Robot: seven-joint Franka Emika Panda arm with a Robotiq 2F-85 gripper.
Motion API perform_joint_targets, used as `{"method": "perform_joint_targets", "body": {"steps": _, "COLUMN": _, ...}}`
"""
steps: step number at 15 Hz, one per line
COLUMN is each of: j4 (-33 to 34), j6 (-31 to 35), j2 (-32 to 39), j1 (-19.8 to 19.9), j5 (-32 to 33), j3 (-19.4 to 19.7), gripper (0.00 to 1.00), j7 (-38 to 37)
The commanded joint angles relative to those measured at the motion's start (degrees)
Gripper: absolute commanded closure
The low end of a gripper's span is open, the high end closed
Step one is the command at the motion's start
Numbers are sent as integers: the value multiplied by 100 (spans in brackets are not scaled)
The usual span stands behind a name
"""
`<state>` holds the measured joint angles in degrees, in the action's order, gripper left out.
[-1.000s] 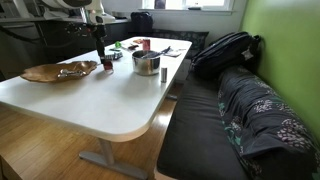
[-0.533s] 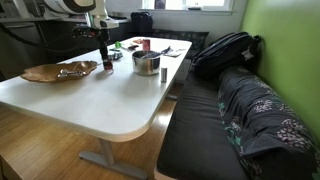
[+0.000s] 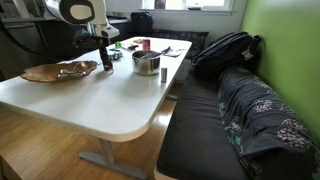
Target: Pick up the maroon object with wheels and put it in the silver pot
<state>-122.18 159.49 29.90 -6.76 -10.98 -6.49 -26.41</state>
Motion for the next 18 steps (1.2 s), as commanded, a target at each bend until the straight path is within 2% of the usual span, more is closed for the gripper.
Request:
{"method": "perform_joint_targets", "body": {"steps": 1, "j4": 105, "j6": 379, "j2": 260, "j1": 80, "j5": -430, "j3": -152, "gripper": 42, "j7": 445}}
{"method": "perform_joint_targets", "body": {"steps": 8, "j4": 185, "j6": 621, "j2": 418, "j1": 108, "j5": -613, "j3": -259, "gripper": 96, "j7": 738}}
{"method": "perform_joint_targets", "body": {"steps": 9, "j4": 182, "j6": 629, "j2": 407, "j1": 115, "j5": -628, "j3": -274, "gripper": 99, "j7": 767}}
{"method": "perform_joint_targets", "body": {"steps": 13, "j4": -22, "j6": 768, "j2": 0, "j1": 297, "j5": -816, "j3": -577, "gripper": 99, "j7": 982}}
{"method": "perform_joint_targets", "body": {"steps": 16, "j4": -167, "j6": 1182, "j2": -373, "j1": 727, "j5": -1225, "j3": -1204, "gripper": 99, "j7": 1465}}
{"method": "perform_joint_targets", "body": {"steps": 18, "j4": -178, "j6": 1427, "j2": -557, "j1": 1238, "j5": -1655, "j3": -1883, "gripper": 99, "j7": 1929}}
